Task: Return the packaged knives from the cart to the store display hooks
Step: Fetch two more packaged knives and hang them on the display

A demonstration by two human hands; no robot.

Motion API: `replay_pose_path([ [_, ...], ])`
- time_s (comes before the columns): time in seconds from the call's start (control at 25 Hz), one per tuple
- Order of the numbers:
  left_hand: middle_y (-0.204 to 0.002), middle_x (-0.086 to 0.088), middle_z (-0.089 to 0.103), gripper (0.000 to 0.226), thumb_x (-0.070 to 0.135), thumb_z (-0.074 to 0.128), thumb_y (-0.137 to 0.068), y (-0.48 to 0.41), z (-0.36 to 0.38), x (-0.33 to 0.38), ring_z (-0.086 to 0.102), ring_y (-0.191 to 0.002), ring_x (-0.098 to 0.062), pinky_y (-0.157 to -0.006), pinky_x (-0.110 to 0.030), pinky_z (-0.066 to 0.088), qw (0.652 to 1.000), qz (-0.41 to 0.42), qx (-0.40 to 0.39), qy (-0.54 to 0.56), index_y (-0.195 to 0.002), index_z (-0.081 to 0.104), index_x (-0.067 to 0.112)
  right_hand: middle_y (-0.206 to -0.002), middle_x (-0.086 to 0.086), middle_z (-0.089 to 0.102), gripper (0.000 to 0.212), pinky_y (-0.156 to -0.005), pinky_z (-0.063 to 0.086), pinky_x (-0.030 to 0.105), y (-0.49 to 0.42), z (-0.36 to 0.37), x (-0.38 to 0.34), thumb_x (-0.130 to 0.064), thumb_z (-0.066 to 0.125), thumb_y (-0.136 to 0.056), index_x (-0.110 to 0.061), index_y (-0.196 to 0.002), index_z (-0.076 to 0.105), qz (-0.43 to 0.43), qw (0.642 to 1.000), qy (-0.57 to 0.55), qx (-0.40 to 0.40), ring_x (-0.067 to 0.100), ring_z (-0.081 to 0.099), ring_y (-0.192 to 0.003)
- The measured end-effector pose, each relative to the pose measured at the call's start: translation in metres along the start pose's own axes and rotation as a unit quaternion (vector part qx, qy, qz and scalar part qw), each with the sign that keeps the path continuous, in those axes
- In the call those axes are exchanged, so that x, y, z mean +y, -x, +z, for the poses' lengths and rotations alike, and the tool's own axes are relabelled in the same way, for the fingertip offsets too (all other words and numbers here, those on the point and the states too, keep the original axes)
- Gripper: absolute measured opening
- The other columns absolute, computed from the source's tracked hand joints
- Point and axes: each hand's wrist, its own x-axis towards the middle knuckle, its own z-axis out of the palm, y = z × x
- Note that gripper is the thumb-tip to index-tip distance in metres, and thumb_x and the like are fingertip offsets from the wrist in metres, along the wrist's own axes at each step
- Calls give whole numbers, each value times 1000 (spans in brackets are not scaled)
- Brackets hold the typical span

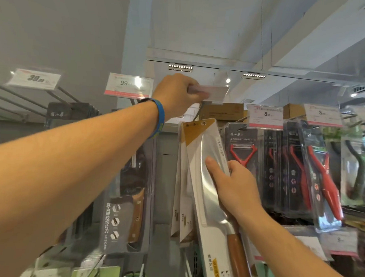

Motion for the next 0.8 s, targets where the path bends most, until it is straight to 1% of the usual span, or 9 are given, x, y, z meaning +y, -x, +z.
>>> replay_pose_path([
  [0.08, -72, 5, 63, 25, 50, 63, -91, -4, 0, -4, 54, -64, -8, -54, -22, 43, 1000, -15, -7, 12, -86, 69, 26, -75, -10, 66, 43, -43, 38, 9, -3, 6, -2, -70, 58, -89, -27, -84, 61, 5, 1000, -14, 0, -12, 60, -60],
  [0.16, -75, 2, 65, 27, 50, 63, -90, -2, 4, -6, 55, -64, -9, -55, -21, 44, 999, -25, 5, 19, -85, 68, 25, -79, -11, 69, 45, -50, 42, 14, -8, 8, -4, -72, 57, -88, -27, -88, 63, 6, 1000, -27, 13, -2, 65, -64],
  [0.24, -81, 0, 68, 32, 52, 63, -90, -1, 8, -7, 57, -68, -9, -58, -24, 49, 999, -26, 23, 17, -91, 72, 22, -82, -10, 69, 45, -54, 45, 22, -14, 11, -7, -72, 57, -88, -27, -90, 63, 9, 999, -32, 7, 4, 66, -68],
  [0.28, -84, -1, 69, 34, 53, 63, -90, 0, 9, -8, 57, -70, -9, -62, -26, 51, 999, -28, 30, 17, -95, 73, 20, -82, -9, 69, 45, -55, 44, 23, -15, 15, -8, -71, 57, -89, -27, -90, 62, 11, 999, -31, 0, 6, 65, -70],
  [0.36, -87, 0, 70, 37, 54, 63, -89, 2, 9, -10, 58, -72, -7, -64, -27, 53, 998, -30, 40, 24, -100, 74, 20, -82, -10, 67, 43, -52, 41, 22, -12, 23, -8, -71, 56, -90, -28, -91, 60, 12, 1000, -15, -10, 6, 64, -70],
  [0.44, -84, 3, 70, 37, 55, 64, -88, 4, 10, -11, 58, -71, -5, -58, -23, 50, 998, -31, 43, 29, -101, 74, 22, -82, -10, 66, 43, -51, 40, 22, -9, 29, -8, -72, 54, -90, -29, -90, 58, 14, 1000, -5, -16, 5, 63, -70],
  [0.56, -85, 1, 71, 40, 55, 65, -87, 7, 11, -11, 61, -74, -9, -62, -28, 55, 998, -36, 41, 36, -103, 75, 20, -85, -11, 65, 46, -52, 40, 20, -8, 30, -6, -74, 52, -89, -28, -92, 58, 21, 999, -19, -32, 5, 63, -73],
  [0.68, -81, 3, 70, 36, 55, 66, -86, 8, 12, -9, 60, -70, -7, -55, -19, 47, 997, -45, 42, 41, -98, 75, 22, -82, -9, 65, 47, -53, 39, 21, -12, 26, -6, -73, 52, -91, -26, -90, 59, 18, 999, -13, -33, 6, 62, -71],
  [0.8, -76, 3, 70, 36, 55, 68, -85, 8, 11, -10, 56, -61, -6, -52, -20, 44, 997, -45, 49, 45, -95, 77, 22, -87, -5, 70, 48, -58, 45, 24, -13, 21, 3, -70, 52, -92, -24, -92, 64, 58, 994, -94, -20, 10, 67, -77],
])
